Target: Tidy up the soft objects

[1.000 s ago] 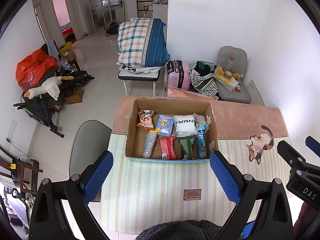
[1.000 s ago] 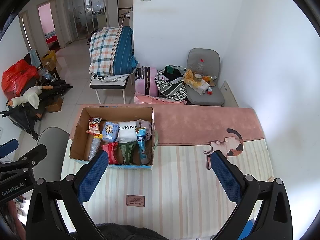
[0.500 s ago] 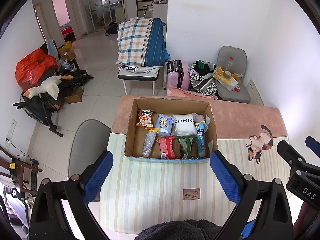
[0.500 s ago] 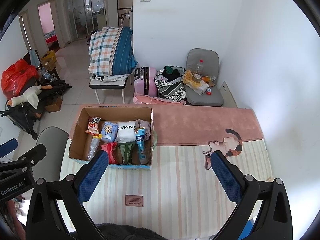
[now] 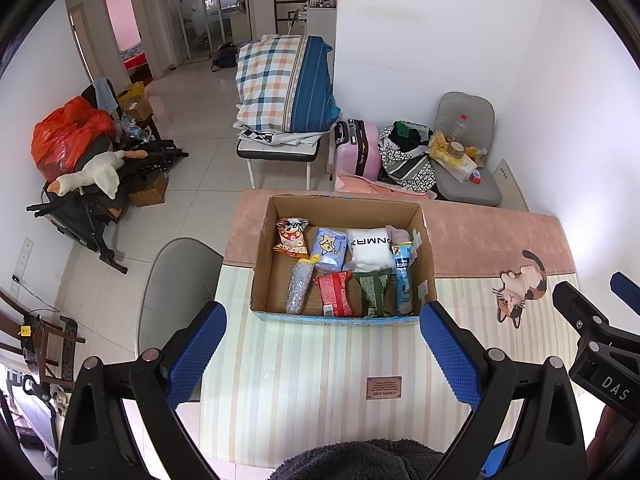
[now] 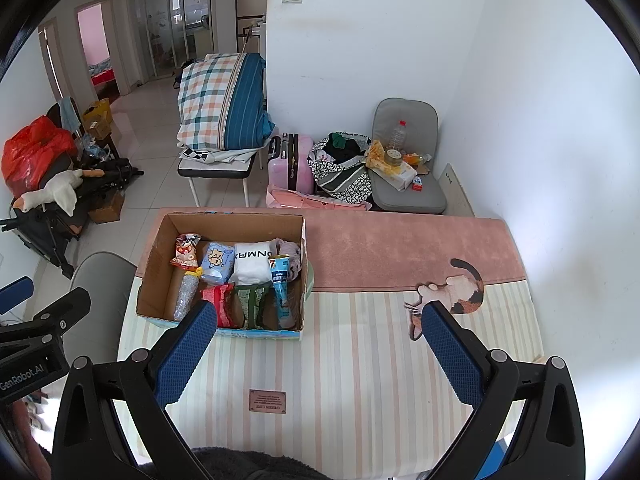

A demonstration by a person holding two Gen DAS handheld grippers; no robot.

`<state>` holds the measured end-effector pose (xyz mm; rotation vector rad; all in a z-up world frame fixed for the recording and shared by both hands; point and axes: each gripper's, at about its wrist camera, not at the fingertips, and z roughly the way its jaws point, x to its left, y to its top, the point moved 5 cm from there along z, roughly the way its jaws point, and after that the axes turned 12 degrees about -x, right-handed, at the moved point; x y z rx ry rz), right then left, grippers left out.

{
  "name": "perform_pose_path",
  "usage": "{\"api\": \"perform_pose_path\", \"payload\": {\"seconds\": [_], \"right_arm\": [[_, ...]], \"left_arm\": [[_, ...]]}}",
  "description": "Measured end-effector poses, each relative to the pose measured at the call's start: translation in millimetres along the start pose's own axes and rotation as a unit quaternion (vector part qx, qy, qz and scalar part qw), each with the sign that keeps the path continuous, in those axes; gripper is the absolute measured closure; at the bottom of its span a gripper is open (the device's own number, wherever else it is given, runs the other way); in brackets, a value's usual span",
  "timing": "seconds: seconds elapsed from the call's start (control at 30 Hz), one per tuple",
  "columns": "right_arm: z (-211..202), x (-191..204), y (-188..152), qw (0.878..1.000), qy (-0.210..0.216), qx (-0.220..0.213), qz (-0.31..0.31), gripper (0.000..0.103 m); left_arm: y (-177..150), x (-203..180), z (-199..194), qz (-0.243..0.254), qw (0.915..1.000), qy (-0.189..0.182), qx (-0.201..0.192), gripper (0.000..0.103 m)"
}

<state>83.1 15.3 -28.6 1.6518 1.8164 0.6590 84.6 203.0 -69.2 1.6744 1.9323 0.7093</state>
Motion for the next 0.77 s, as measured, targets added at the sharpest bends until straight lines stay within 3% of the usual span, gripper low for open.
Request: {"api": "perform_pose_path", "payload": {"seconds": [0.77], "right_arm": [[-5.7,-4.7,5.0,1.000,-0.001,-0.005,-0.011,0.000]], "left_arm": [[-0.3,0.6,-2.8,-0.002,1.0000,0.003,-0.004,0.004]]}}
